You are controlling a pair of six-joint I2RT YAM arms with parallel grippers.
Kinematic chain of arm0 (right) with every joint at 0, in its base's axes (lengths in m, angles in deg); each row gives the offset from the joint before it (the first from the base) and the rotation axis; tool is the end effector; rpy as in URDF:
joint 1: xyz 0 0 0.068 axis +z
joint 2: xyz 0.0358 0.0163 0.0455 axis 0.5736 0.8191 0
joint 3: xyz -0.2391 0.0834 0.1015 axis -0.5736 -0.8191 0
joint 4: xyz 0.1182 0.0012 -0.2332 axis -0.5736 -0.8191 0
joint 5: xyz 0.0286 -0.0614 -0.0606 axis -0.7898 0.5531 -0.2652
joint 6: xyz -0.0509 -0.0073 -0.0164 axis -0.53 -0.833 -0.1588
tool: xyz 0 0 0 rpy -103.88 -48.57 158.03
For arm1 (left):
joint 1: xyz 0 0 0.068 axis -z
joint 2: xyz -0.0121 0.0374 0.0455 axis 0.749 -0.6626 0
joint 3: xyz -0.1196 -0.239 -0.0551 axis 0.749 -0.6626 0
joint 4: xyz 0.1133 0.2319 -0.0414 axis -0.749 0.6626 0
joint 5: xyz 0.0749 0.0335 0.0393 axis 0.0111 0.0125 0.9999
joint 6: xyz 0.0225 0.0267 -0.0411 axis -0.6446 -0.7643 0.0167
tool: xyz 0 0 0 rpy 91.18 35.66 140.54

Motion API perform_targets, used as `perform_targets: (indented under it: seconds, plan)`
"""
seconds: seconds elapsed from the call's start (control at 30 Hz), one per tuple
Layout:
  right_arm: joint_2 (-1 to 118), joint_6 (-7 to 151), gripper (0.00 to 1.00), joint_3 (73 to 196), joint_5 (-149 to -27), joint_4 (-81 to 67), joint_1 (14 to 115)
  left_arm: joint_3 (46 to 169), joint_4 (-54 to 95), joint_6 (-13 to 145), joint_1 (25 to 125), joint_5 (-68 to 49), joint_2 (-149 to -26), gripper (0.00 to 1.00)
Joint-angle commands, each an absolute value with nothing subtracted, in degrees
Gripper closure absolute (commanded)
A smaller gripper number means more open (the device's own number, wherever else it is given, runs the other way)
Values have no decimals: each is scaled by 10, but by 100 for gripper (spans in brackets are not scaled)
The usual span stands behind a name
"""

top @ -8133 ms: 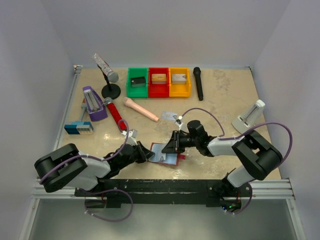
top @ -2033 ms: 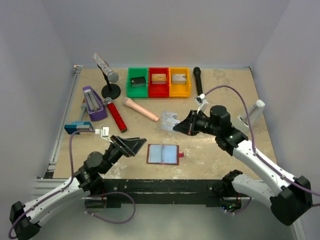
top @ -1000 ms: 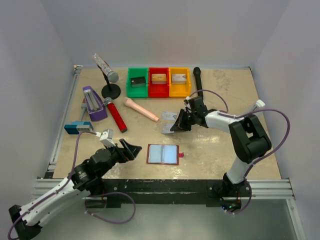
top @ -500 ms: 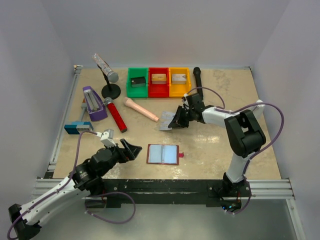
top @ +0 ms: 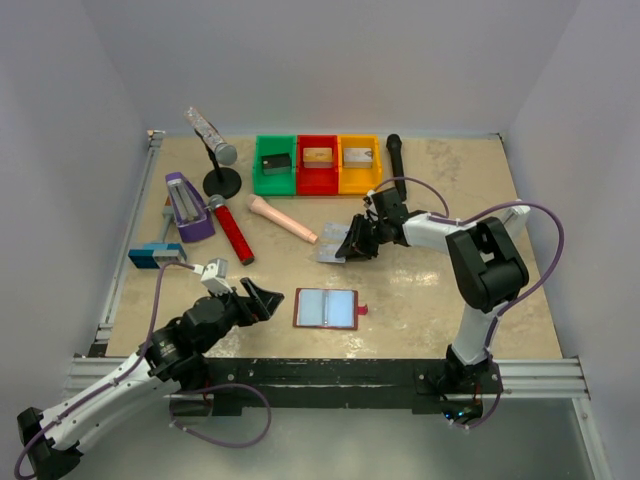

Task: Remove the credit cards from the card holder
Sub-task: Place the credit card at the center of the board, then remove the credit card from the card holder.

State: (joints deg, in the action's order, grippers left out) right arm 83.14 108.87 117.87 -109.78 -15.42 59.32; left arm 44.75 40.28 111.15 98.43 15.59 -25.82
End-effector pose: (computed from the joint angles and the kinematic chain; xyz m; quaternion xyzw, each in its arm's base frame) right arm 0.3239 0.1654 0.1442 0.0827 0.9230 0.3613 0.1037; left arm 0.0802 -0.0793 0.1769 -0.1314 0.8150 -0.3692 0.4268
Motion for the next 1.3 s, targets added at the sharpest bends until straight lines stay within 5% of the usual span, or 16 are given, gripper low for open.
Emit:
perform_targets:
  seconds: [0.0,0.67,1.03,1.27]
  plan:
    - [822,1084,68,1196,-1095,-160,592,443,388,1108,982,161,-262,4]
    - [771,1056,56,1167,-1065,-199,565,447,387,1110,982,160,-265,3]
    - [505,956,53,1064,-945,-278,641,482,496,1183,982,250,-267,0]
    - [393,956,46,968,-876,-322,709,442,316,1093,983,107,-300,5]
